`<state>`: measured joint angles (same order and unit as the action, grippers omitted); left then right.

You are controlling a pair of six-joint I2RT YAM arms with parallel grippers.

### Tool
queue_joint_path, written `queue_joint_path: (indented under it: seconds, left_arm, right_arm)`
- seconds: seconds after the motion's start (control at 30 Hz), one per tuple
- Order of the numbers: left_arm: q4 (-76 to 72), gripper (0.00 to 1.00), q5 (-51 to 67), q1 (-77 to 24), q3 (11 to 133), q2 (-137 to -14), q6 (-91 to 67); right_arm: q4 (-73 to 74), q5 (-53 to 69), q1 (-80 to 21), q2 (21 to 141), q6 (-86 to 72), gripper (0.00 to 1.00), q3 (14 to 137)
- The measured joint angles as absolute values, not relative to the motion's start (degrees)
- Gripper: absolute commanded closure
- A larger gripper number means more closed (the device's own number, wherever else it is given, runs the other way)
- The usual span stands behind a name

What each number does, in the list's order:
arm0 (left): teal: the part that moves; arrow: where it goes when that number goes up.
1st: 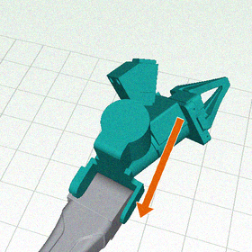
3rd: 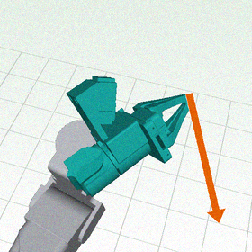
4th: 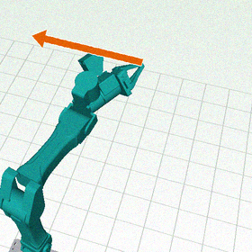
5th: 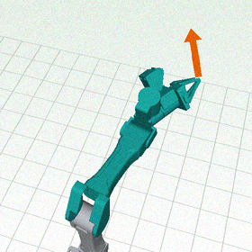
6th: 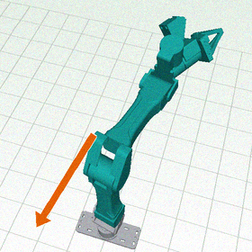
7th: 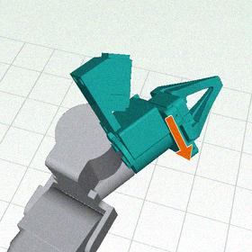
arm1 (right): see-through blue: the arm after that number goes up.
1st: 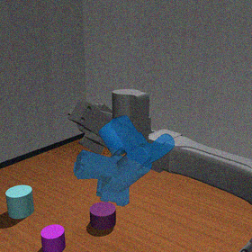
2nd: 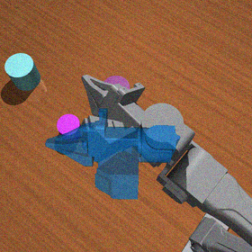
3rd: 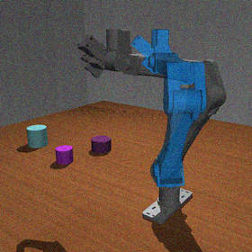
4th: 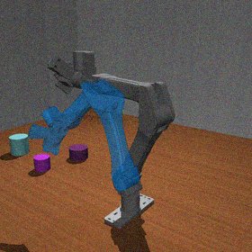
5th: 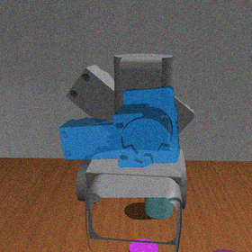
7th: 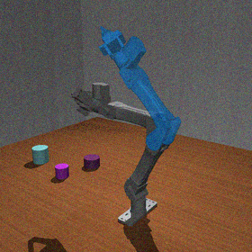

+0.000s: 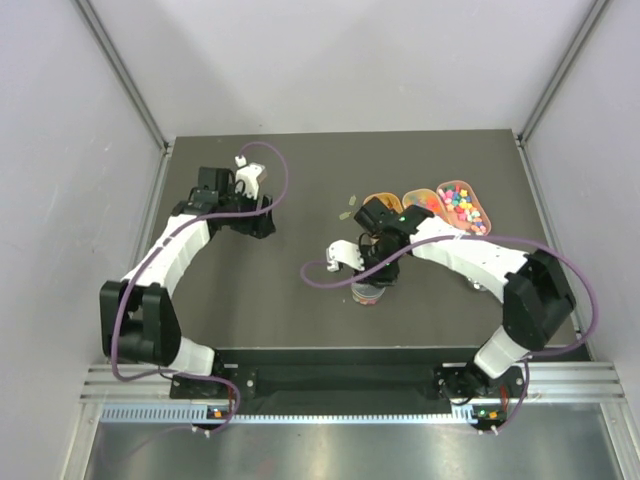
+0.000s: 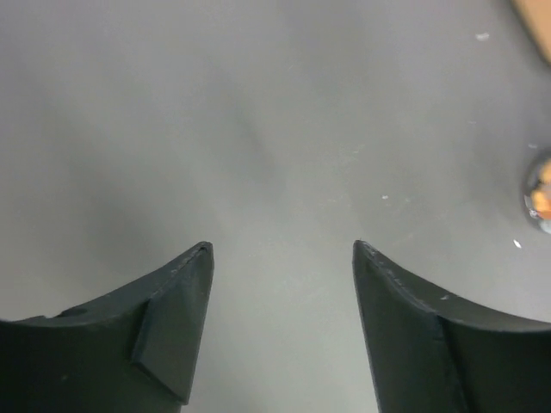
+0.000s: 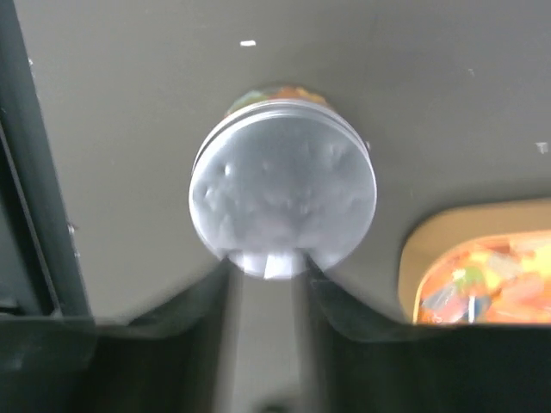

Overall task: Pack the candies
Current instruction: Close the bottle lid on the packing bottle.

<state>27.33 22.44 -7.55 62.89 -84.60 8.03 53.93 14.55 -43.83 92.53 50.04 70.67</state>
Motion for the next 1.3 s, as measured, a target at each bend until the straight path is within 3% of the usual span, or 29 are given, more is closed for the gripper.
queue_joint_path:
  seconds: [0.03,0.07,0.2,0.27,0.3,0.33,0.37,0.47,0.57,0.8,0.83,0.9,0.93,1.03,1.07,1.3]
  left_arm:
    - [27.46,0.15,23.29,-7.53,62.92,-83.31,8.95]
    - [27.64,0.02,23.99,-7.55,62.92,-82.13,9.45]
    - [27.94,0.01,28.29,-7.70,62.87,-76.07,11.79]
    - [27.92,0.02,30.55,-8.05,62.70,-73.43,12.34]
    - [28.01,0.08,31.48,-8.36,62.57,-72.40,12.49]
    - [28.32,0.12,32.42,-8.71,62.52,-71.79,12.73]
    - [28.69,0.15,33.08,-9.21,62.48,-71.57,12.99]
    - [30.63,0.23,33.85,-11.35,62.24,-72.01,13.74]
    - [31.99,0.24,33.85,-12.95,60.93,-73.19,13.32]
    - [32.10,0.22,32.60,-14.87,55.00,-73.28,10.44]
    - [32.10,0.19,32.14,-15.22,54.87,-73.21,10.46]
    - [31.64,0.06,31.46,-15.90,54.54,-72.47,10.68]
    - [31.18,0.05,31.27,-16.16,54.19,-71.96,10.85]
    - [28.34,0.01,31.90,-17.19,51.09,-68.64,10.55]
    - [26.02,0.01,32.16,-17.87,48.77,-66.67,10.31]
    - [10.39,0.01,32.14,-30.87,34.41,-59.90,7.90]
  right_arm:
    - [54.39,14.15,-43.81,91.74,50.09,0.30,70.67]
    - [54.76,13.89,-43.81,90.45,50.61,0.26,70.70]
    - [55.24,14.02,-43.79,84.49,52.10,0.27,70.61]
    - [54.96,14.72,-43.77,82.83,52.47,0.31,70.46]
    - [54.48,15.07,-43.77,82.65,52.49,0.34,70.15]
    - [53.93,15.51,-43.75,82.78,52.56,0.40,69.78]
    - [53.30,15.94,-43.75,83.33,52.60,0.52,69.34]
    - [51.51,17.28,-43.75,87.35,52.80,0.67,68.64]
    - [49.45,18.76,-43.75,93.10,52.45,0.68,68.62]
    - [44.77,21.15,-43.86,93.76,52.25,0.69,68.31]
    - [44.23,21.06,-43.88,93.10,52.25,0.68,67.75]
    - [43.81,20.82,-43.92,92.16,52.23,0.54,67.00]
    - [43.92,20.53,-43.92,91.59,51.96,0.50,66.70]
    - [45.45,19.18,-43.57,88.82,50.96,0.21,65.54]
    - [46.00,18.92,-43.29,87.64,50.52,0.02,65.47]
    - [41.15,16.34,-38.35,67.59,49.01,0.00,62.17]
